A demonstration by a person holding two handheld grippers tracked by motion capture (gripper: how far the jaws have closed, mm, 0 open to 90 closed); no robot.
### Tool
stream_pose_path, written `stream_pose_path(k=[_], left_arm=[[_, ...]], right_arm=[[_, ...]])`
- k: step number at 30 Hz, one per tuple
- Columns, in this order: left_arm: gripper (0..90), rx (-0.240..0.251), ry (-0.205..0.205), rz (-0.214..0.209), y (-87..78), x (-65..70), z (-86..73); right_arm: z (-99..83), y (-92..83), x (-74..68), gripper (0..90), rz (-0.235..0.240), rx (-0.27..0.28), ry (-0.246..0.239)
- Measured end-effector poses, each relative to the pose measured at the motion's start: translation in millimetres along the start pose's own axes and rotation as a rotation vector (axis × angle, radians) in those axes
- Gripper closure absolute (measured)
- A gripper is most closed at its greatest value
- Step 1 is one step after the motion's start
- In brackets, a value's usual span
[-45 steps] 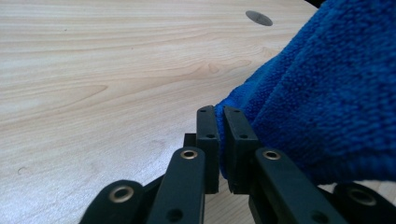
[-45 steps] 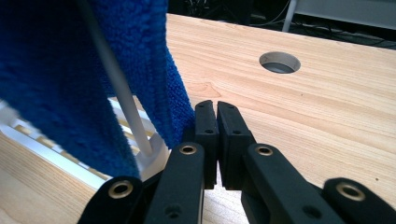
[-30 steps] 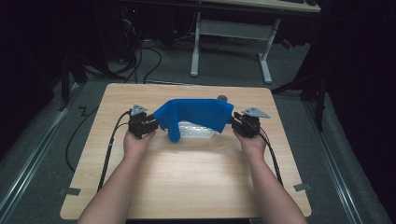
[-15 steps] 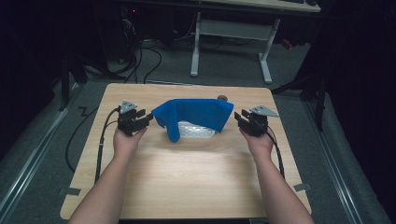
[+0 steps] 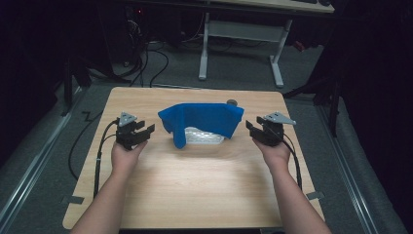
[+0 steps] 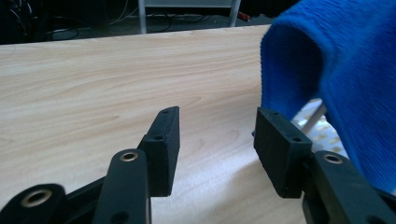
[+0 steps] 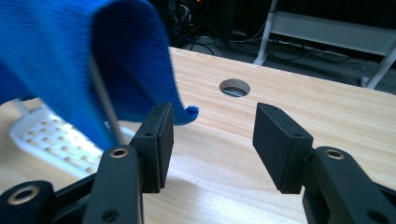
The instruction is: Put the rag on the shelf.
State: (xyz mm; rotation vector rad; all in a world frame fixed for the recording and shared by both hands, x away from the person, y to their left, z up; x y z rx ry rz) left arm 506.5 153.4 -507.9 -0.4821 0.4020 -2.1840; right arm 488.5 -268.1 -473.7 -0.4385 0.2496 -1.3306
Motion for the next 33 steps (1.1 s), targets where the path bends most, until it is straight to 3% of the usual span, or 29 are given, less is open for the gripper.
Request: stream_pose_path(k=[3,5,8,11,14,15,19,22,24,25,27,28,31,33], left_arm=[[51.0,-0.018,-0.001,0.000,-8.8,1.9,-7.9],[50.9,-0.022,-0.004,0.000,-11.6,2.5,-10.4],[50.1,-0.009,-0.014,-0.007,-22.3,5.1,-16.9],[49.7,-0.008,-0.001,-0.021,-32.6,11.8,-23.7],[48.9,-0.010,0.006,-0.037,-43.0,21.5,-32.6],[48.7,-0.003,-0.003,-0.052,-50.4,29.4,-39.4],[48.0,0.002,0.001,-0.074,-59.6,42.6,-50.0],[47.3,-0.010,0.011,-0.095,-65.4,58.4,-66.9],[46.7,-0.047,0.007,-0.115,-66.7,72.1,-86.5],[46.3,-0.047,0.007,-0.115,-66.7,72.1,-86.5],[45.9,-0.097,0.020,-0.156,-67.0,91.3,-103.6],[45.5,-0.097,0.020,-0.156,-67.0,91.3,-103.6],[44.8,-0.136,0.038,-0.167,-71.3,110.8,-118.0],[41.9,-0.179,0.075,-0.163,-74.2,124.5,-126.2]], right_arm=[[-2.0,-13.0,-2.7,47.5,-0.009,0.031,-0.020],[-3.4,-16.2,-4.1,46.1,-0.011,0.016,-0.030],[-6.7,-27.5,-8.6,44.2,0.008,0.015,-0.044],[-11.3,-40.1,-14.9,44.1,0.019,0.058,-0.061],[-20.3,-49.6,-22.9,42.5,0.043,0.040,-0.067],[-26.5,-57.4,-28.6,42.2,0.063,0.054,-0.069],[-38.3,-68.7,-38.5,41.4,0.065,0.051,-0.094],[-51.8,-79.1,-46.9,39.7,0.040,0.038,-0.119],[-63.9,-89.8,-55.6,40.0,0.050,0.030,-0.091],[-68.5,-92.1,-59.1,39.9,0.061,0.023,-0.085],[-77.8,-95.9,-65.9,38.8,0.071,0.009,-0.093],[-77.8,-95.9,-65.9,38.8,0.071,0.009,-0.093],[-93.2,-100.4,-74.8,36.6,0.082,-0.007,-0.103],[-115.6,-101.6,-80.9,36.9,0.087,-0.052,-0.097]])
Point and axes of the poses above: each handheld gripper's, and its own axes: y roughly forward along the jaws, z roughly out of its top, x roughly to its right, the point moved 6 cm from there along y, roughly forward along the jaws, and after that the axes turned 8 degrees about -z, right-handed, at the moved point
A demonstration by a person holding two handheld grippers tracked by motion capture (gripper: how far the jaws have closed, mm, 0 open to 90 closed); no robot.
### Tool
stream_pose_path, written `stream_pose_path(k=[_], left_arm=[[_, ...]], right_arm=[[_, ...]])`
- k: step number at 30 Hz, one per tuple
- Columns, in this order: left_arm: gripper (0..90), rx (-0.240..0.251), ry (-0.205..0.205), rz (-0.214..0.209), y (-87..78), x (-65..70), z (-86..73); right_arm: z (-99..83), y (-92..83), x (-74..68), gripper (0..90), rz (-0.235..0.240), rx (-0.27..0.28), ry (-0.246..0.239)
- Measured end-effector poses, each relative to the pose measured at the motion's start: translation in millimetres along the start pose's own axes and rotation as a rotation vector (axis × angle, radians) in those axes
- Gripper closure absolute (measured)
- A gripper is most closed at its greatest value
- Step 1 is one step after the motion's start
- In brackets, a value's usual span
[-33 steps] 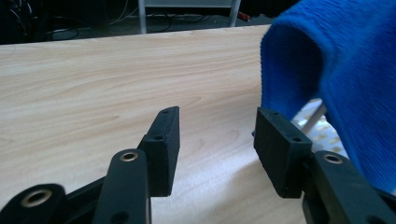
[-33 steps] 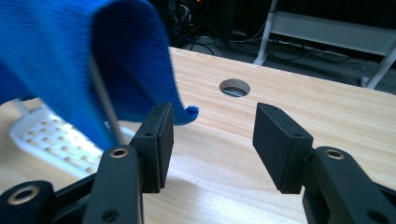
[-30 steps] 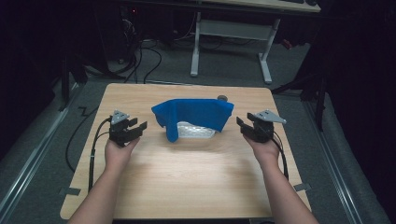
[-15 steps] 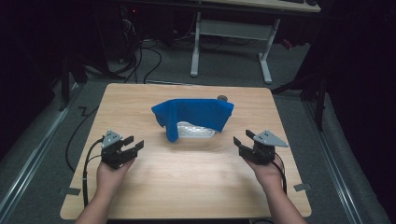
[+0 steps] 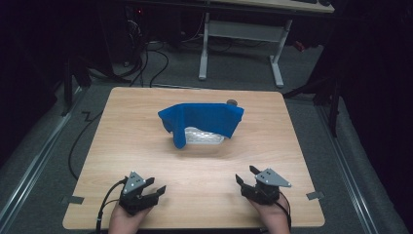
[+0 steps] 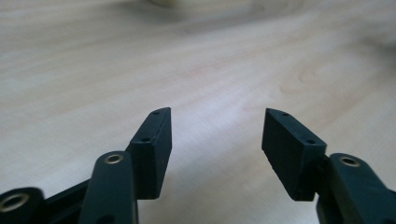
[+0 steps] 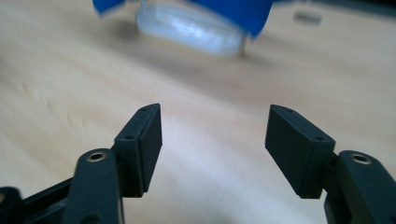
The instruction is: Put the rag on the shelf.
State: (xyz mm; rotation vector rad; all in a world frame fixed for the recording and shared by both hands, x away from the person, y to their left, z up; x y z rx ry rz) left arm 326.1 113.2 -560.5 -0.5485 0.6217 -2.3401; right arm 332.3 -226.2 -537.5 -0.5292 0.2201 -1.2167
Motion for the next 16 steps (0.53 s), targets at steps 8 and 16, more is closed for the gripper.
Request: stream_pose_path(k=[8,16], left_arm=[[39.1,-0.032,0.006,-0.004,6.4,-5.2,1.1],[38.7,-0.022,-0.036,-0.003,3.3,-14.6,-0.2]], right_arm=[[-6.0,13.7,2.8,34.1,0.025,-0.058,-0.021],[-8.3,14.7,7.9,34.2,0.034,-0.061,-0.002]])
Point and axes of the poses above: each handheld gripper's, and its own axes: y roughly forward along the jaws, z roughly out of its top, x roughly to its right, the point moved 6 cm from there along y, roughly forward along the jaws, and after that the axes turned 8 degrees about -z, right-handed, at the moved point
